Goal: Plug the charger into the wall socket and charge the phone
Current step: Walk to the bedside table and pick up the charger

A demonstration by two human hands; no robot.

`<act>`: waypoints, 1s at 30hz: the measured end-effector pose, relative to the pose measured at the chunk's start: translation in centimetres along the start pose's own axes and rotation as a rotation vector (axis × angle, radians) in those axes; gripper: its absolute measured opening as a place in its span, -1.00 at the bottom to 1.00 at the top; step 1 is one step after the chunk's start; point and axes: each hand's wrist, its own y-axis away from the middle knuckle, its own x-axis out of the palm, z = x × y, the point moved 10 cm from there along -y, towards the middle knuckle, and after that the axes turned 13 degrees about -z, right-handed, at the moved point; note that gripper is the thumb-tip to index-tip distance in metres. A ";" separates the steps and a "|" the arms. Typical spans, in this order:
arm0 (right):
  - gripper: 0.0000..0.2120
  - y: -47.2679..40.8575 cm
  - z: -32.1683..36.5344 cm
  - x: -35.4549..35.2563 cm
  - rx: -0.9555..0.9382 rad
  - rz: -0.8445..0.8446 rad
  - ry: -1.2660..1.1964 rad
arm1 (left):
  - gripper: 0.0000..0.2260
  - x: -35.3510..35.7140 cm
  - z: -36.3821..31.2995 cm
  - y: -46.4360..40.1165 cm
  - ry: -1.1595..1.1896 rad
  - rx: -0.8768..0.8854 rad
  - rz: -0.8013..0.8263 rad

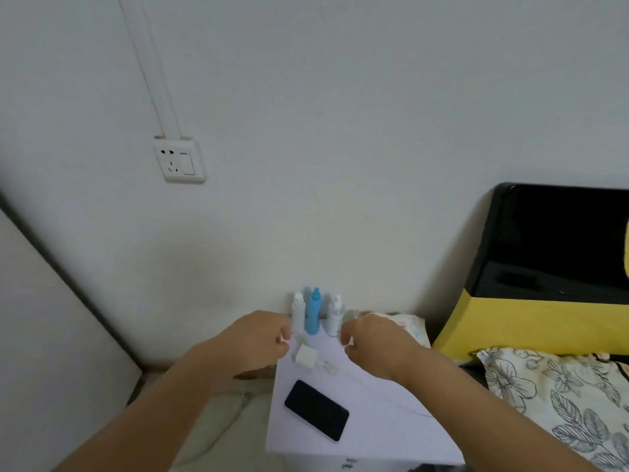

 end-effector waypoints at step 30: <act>-0.72 -17.5 -6.1 26.1 0.210 0.240 -0.063 | -0.81 20.4 16.4 -17.0 0.119 -0.285 0.166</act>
